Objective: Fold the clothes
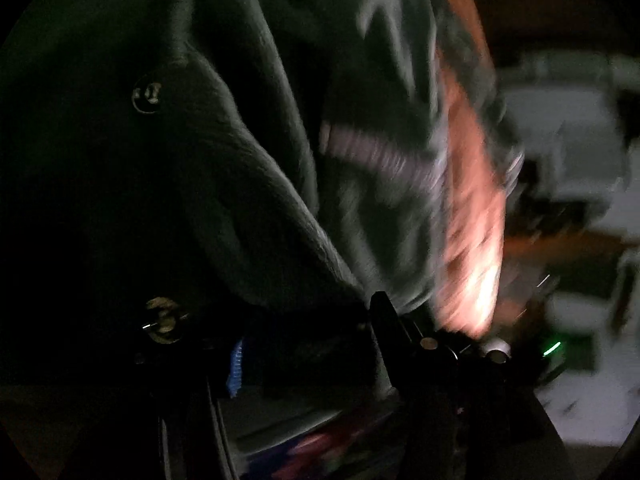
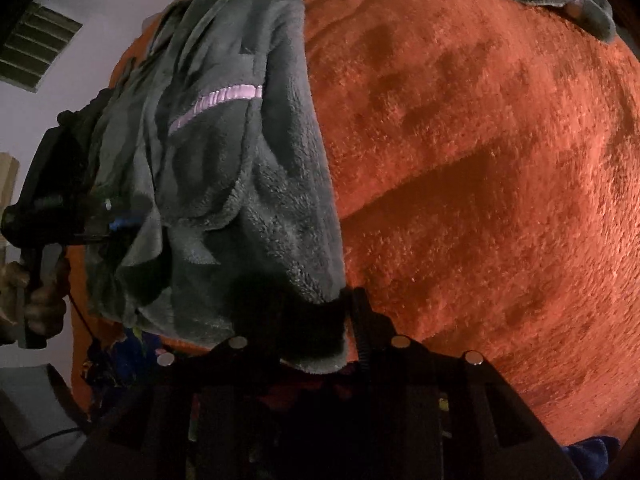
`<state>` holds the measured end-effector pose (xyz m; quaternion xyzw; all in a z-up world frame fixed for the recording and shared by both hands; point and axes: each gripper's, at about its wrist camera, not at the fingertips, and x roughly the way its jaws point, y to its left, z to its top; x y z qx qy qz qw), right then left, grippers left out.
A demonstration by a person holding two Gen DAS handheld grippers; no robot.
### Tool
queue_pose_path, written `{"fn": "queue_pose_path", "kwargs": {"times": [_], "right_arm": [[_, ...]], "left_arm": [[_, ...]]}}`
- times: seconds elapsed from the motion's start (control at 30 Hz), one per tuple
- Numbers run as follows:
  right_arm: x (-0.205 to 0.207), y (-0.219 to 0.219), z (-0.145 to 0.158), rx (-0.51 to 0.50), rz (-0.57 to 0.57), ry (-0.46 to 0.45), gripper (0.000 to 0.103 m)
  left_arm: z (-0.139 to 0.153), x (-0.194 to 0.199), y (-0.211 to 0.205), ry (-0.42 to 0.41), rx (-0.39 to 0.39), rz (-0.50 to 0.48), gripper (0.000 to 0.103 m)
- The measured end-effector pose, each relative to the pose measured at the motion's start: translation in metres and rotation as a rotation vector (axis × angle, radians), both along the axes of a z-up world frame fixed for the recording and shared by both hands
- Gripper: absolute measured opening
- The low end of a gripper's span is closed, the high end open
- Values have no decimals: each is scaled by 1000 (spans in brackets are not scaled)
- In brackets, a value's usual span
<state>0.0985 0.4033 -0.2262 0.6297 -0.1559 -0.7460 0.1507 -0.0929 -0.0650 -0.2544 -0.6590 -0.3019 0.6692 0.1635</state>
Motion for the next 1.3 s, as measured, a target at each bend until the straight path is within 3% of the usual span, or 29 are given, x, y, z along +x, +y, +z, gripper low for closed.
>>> {"fn": "queue_pose_path", "kwargs": {"times": [0.07, 0.2, 0.3, 0.37, 0.53, 0.63, 0.67, 0.73, 0.83, 1.03, 1.2, 1.3], "right_arm": [[1, 2, -1, -7, -9, -2, 30], [2, 3, -2, -12, -11, -3, 30], [2, 4, -2, -10, -5, -1, 30], [2, 5, -2, -9, -1, 0, 30], [2, -1, -1, -10, -8, 3, 31], [2, -2, 0, -4, -5, 4, 31], [1, -2, 0, -3, -3, 4, 31], [1, -3, 1, -2, -1, 4, 31], [0, -2, 2, -5, -4, 3, 31], [1, 0, 2, -4, 1, 1, 31], [2, -4, -2, -4, -2, 2, 35], [2, -6, -1, -2, 2, 2, 37]], "left_arm": [[18, -1, 3, 86, -89, -57, 13], [39, 9, 2, 137, -196, -153, 12], [39, 28, -12, 44, -250, -154, 12], [42, 40, -26, -26, -168, -109, 13], [74, 49, -24, -32, -45, -95, 18], [85, 50, -18, 30, -124, -137, 27], [82, 50, -17, 34, -212, -156, 29], [71, 51, -22, 0, -296, -173, 31], [44, 53, -36, -65, -265, -163, 31], [11, 37, -23, -23, -280, -248, 31], [6, 15, -16, -4, -100, -180, 31], [6, 13, -4, -9, -57, -179, 31]]}}
